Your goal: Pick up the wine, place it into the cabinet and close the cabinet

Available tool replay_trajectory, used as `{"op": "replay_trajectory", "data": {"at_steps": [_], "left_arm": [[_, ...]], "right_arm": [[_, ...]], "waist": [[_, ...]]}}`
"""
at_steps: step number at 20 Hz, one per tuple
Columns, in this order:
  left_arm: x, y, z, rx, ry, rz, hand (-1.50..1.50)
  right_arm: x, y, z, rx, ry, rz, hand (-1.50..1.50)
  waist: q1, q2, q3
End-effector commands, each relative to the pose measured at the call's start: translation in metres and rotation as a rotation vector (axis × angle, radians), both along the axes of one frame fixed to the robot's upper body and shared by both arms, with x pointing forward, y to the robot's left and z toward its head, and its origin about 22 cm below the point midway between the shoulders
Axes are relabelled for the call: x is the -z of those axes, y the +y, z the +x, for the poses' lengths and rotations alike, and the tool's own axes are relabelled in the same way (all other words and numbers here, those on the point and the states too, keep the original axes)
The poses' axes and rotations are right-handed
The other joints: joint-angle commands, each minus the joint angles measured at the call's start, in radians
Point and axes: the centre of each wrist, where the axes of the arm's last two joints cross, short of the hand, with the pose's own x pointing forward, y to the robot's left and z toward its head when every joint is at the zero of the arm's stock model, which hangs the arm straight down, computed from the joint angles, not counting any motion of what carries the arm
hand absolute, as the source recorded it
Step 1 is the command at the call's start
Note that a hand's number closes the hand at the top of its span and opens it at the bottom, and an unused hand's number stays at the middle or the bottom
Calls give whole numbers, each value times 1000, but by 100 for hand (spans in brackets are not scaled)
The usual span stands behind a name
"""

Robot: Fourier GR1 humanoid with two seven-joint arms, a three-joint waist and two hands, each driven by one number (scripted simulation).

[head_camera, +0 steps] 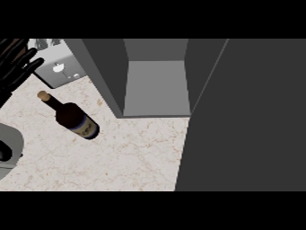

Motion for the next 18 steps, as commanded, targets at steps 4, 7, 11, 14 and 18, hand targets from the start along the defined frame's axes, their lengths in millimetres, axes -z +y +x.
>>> {"op": "replay_trajectory", "data": {"at_steps": [4,7,11,14,18], "left_arm": [[46,-8,9,-27,12,14,-150],[69,8,6,-30,23,40,-150],[74,-2,6,-63,19,37,-150],[94,30,0,-88,42,52,-150],[109,43,-1,-94,51,80,-150]], "right_arm": [[-24,-14,-36,47,-97,25,-150],[-26,-17,-26,35,-102,-16,-150],[-30,-9,-38,41,-81,26,-150],[-32,-14,-45,32,-94,4,-150],[-30,-9,-38,39,-84,-4,-150]], "waist": [[-1,0,0],[6,2,0],[3,-2,-1],[-4,-3,-1],[1,-1,-1]]}}
